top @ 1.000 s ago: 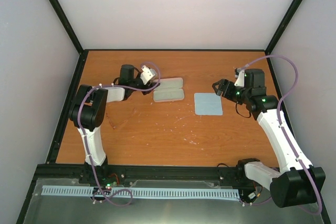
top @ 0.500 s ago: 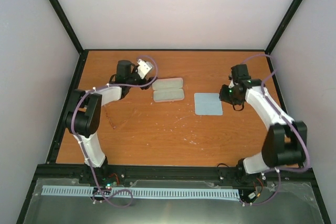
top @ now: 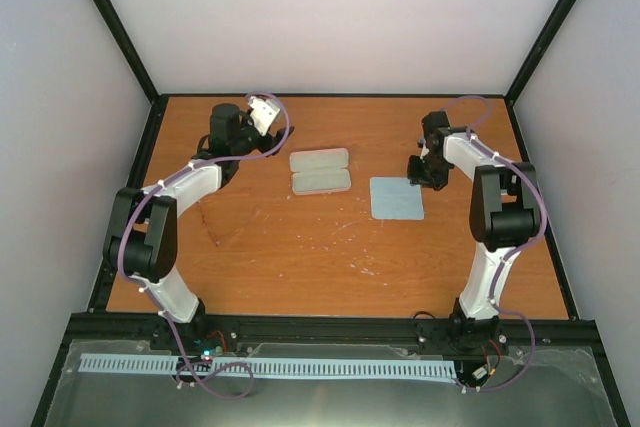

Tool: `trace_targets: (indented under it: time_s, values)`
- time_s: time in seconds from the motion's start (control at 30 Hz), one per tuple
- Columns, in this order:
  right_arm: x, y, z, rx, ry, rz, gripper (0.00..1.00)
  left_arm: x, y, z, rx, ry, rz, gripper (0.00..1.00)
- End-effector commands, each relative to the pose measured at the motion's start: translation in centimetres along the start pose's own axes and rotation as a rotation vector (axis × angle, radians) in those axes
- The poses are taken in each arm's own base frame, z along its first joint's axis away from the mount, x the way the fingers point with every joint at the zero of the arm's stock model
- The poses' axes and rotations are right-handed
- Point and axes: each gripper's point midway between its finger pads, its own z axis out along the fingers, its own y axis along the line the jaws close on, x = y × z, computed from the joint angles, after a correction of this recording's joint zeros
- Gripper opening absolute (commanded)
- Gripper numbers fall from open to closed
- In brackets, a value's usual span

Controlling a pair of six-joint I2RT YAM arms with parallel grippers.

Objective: Organize the sunglasses
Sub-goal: Fold the glasses cleaning cloth at the center of the board.

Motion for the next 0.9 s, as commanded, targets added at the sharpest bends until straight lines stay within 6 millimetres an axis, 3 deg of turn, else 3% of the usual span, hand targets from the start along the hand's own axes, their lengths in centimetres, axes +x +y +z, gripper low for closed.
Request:
trace_targets:
  time_s: [0.0,0.27,0.67,0.87]
  values:
    - [-1.0,-0.9,0.3,0.044,0.004,-0.023,0.32,-1.1,0.4,-0.4,-0.008,-0.008,-0.013,0.66]
    - [-2.0,-1.8,1.5,0.095,-0.018,-0.023,0.3,-2.1,-0.3,-0.2,0.049,-0.038,-0.008,0.66]
    - [-3.4,-1.5,3.0,0.077,-0.009,-0.037,0.3,-3.4,-3.4,0.3,0.167,-0.064,0.002,0.65]
    - [-2.9,-1.3,3.8,0.065,0.025,-0.044,0.28,-3.7,-3.7,0.5,0.178,-0.07,0.004,0.65]
